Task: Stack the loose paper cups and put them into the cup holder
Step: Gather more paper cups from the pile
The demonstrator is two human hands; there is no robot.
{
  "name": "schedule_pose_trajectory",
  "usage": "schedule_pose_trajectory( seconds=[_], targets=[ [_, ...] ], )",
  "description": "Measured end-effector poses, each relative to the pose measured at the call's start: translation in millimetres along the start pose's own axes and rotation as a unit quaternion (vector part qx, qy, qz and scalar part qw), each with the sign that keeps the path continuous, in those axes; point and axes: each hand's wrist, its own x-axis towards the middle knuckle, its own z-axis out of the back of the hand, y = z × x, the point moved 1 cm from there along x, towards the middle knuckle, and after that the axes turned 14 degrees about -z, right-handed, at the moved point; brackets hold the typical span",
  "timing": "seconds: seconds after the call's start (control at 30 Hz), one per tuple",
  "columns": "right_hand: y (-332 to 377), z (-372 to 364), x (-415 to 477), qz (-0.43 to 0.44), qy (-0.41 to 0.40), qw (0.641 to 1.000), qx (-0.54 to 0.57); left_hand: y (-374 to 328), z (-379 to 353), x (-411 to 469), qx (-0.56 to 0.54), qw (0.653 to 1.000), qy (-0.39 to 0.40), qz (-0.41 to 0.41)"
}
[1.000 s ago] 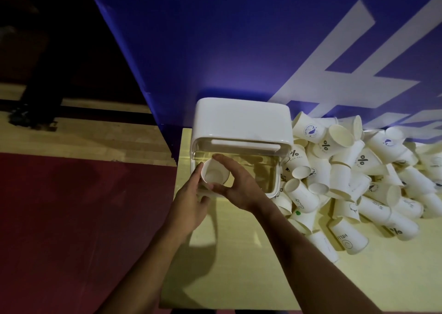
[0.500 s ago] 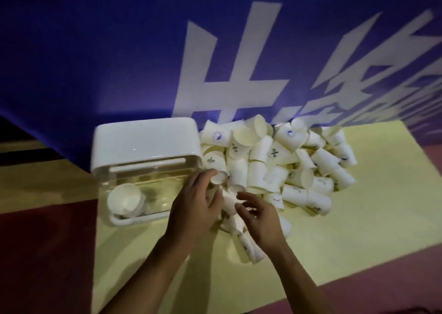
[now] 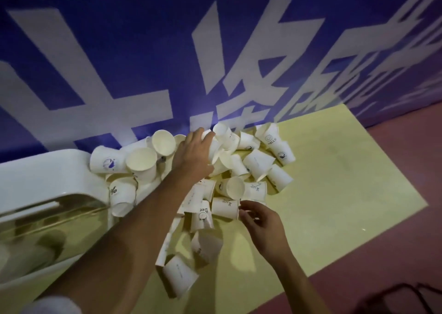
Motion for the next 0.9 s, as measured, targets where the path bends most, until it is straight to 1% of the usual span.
schedule_pose_trajectory(
  seconds=[0.07, 0.17, 0.27, 0.37, 0.43, 0.5, 0.57, 0.63, 0.7, 0.83, 0.9],
  targets=[
    [-6.2, 12.2, 14.2, -0.013, -0.006, 1.0, 0.002, 1.6, -3.8, 17.7, 0.018, 0.999, 0.036, -0.002],
    [-10.7, 29.0, 33.0, -0.02, -0.013, 1.0, 0.003, 1.7, -14.5, 29.7, 0.058, 0.995, 0.069, -0.04],
    [-11.2, 42.7, 50.5, -0.017, -0.024, 1.0, -0.007, 4.5, -16.3, 32.3, 0.058, 0.995, 0.061, -0.045],
    [-6.9, 54.2, 73.3, -0.012, -0.076, 0.997, -0.029, 0.3, -3.1, 28.7, -0.016, 1.0, 0.008, 0.004],
    [-1.4, 59.0, 93.0, -0.016, -0.115, 0.992, -0.045, -10.4, 10.2, 18.4, -0.118, 0.989, -0.058, 0.063],
    [2.7, 58.6, 114.8, -0.027, -0.128, 0.987, -0.091, -28.2, 19.3, 1.3, -0.236, 0.956, -0.121, 0.126],
    [4.8, 53.7, 134.5, -0.042, -0.119, 0.976, -0.18, -45.7, 18.5, -17.7, -0.325, 0.917, -0.159, 0.17],
    [3.6, 48.6, 148.5, -0.065, -0.109, 0.96, -0.251, -58.4, 11.2, -34.4, -0.373, 0.895, -0.165, 0.181],
    [0.2, 43.7, 157.3, -0.075, -0.105, 0.95, -0.285, -63.9, 3.0, -47.6, -0.398, 0.884, -0.158, 0.187],
    [-3.8, 38.6, 162.9, -0.054, -0.125, 0.952, -0.275, -63.7, -4.5, -64.1, -0.424, 0.868, -0.157, 0.204],
    [-6.1, 38.6, 163.6, -0.042, -0.129, 0.959, -0.249, -60.4, -4.1, -69.4, -0.431, 0.864, -0.161, 0.205]
  ],
)
